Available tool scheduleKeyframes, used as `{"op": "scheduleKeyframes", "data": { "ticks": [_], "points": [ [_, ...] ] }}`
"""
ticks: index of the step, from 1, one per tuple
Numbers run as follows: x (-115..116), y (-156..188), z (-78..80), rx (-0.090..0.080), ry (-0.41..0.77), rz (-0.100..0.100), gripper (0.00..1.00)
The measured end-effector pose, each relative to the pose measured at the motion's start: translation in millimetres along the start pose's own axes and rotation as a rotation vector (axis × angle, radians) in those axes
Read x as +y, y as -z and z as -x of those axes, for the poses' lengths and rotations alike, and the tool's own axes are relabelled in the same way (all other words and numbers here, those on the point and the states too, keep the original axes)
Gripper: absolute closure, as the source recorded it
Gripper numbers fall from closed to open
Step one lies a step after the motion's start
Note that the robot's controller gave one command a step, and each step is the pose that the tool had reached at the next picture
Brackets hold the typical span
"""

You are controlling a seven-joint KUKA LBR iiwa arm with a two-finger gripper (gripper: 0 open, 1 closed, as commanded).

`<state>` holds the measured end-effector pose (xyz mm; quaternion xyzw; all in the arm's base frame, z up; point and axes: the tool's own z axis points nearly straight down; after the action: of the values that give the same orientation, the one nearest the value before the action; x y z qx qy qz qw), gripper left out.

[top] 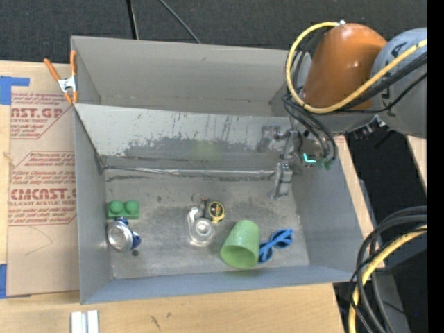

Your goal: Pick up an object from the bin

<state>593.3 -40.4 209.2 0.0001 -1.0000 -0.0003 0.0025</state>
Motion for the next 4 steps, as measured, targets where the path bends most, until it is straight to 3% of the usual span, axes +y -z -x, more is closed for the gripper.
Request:
{"op": "scheduleKeyframes", "data": {
  "ticks": [1,2,3,4],
  "points": [
    [-33,-98,-90.5,0.008,-0.014,0.000,0.00],
    [-13,-142,-87.1,-0.001,0.075,0.001,0.00],
    [59,-138,-104.1,-0.018,0.297,-0.001,0.00],
    [58,-140,-106.8,-0.008,0.295,-0.001,1.00]
  ]
}}
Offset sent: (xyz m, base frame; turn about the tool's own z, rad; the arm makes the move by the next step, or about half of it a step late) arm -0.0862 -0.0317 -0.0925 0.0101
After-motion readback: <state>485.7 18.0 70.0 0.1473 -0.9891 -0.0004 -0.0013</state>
